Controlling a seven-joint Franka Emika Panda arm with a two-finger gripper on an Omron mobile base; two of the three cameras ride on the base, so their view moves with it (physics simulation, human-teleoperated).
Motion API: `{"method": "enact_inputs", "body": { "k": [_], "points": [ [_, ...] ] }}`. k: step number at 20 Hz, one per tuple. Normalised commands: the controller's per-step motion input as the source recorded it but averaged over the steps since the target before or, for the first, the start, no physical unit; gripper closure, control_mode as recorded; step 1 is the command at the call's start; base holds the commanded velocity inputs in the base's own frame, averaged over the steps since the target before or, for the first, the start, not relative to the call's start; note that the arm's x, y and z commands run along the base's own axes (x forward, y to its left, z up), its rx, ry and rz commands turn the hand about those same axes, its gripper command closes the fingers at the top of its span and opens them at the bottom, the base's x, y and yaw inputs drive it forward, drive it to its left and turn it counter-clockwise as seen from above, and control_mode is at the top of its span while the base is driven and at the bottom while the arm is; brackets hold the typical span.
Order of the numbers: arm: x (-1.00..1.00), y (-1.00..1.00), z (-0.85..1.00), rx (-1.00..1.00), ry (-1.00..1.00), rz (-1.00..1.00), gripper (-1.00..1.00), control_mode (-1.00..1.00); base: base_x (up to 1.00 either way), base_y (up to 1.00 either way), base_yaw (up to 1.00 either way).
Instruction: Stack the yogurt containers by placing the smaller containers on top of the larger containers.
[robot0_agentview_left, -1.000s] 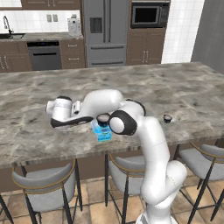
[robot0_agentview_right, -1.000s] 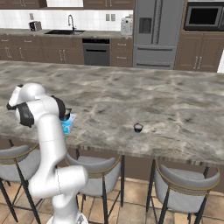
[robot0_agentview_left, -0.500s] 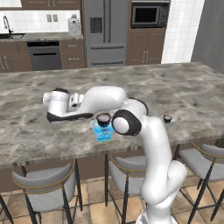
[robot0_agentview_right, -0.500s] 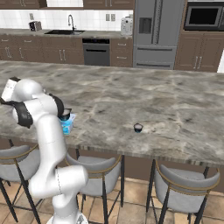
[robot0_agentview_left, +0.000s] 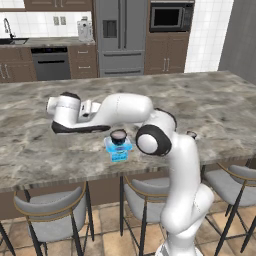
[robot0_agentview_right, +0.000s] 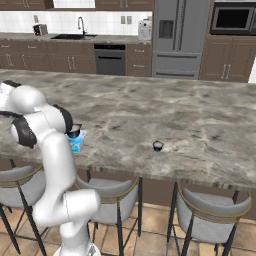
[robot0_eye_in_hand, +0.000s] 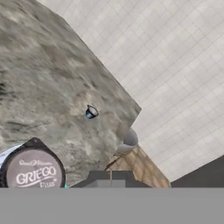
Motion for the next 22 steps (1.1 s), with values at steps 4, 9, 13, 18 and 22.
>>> {"method": "enact_inputs", "body": {
  "k": [4, 9, 13, 18, 22],
  "points": [
    [-0.46, -0.43, 0.35, 0.23, -0.14, 0.0, 1.0, -1.0, 0.0, 0.0, 0.0],
    [-0.45, -0.56, 0.36, 0.26, -0.12, 0.0, 1.0, -1.0, 0.0, 0.0, 0.0],
    [-0.34, -0.56, 0.39, 0.24, -0.06, 0.0, 1.0, -1.0, 0.0, 0.0, 0.0],
    [-0.36, -0.54, 0.31, 0.19, -0.02, 0.02, 1.0, -1.0, 0.0, 0.0, 0.0],
    [-0.4, -0.51, 0.22, 0.16, 0.0, 0.03, 1.0, -1.0, 0.0, 0.0, 0.0]
  ]
}}
